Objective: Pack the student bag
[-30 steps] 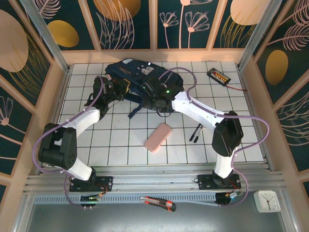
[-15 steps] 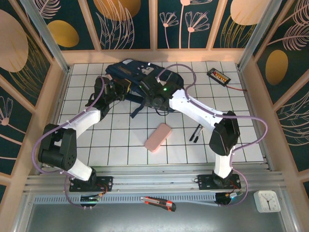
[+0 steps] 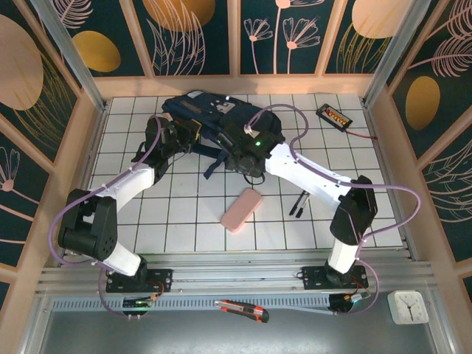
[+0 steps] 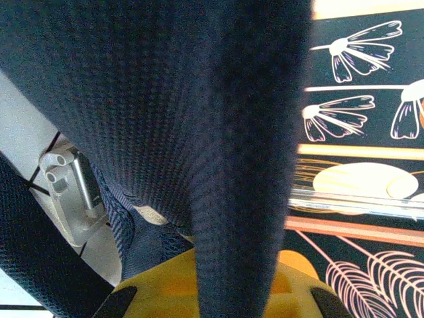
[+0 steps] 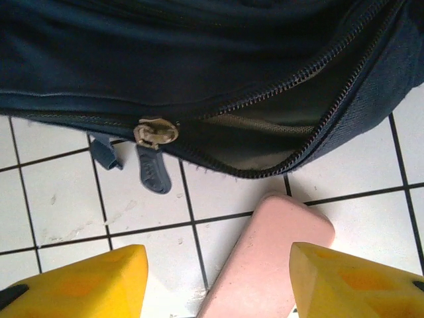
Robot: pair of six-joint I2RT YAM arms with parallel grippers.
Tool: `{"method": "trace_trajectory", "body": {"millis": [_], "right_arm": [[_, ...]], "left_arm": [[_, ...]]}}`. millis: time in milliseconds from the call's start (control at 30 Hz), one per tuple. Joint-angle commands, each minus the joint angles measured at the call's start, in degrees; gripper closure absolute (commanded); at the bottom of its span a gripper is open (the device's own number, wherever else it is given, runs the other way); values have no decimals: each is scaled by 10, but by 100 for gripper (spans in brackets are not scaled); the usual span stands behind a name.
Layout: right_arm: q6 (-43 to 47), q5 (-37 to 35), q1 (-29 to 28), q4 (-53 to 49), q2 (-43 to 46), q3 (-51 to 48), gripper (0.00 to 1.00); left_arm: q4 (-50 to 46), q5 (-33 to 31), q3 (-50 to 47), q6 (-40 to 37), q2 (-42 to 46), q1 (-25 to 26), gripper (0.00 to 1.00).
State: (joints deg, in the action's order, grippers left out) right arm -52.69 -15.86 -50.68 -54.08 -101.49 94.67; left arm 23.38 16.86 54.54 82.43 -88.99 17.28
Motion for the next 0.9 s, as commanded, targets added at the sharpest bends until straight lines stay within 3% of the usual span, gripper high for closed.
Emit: {"method": "trace_trajectory", "body": {"millis": [0,467,867], "right_arm": [[-8,-1,6,45,-12,2,41],[15,1,28,84,-55,30,42],[37,-12,44,93,-66,47,62]], "left_arm": [[11,-1,30,76,21,8,100],[17,4,18,83,30,9,100],[23,15,16,85,27,9,100]]}}
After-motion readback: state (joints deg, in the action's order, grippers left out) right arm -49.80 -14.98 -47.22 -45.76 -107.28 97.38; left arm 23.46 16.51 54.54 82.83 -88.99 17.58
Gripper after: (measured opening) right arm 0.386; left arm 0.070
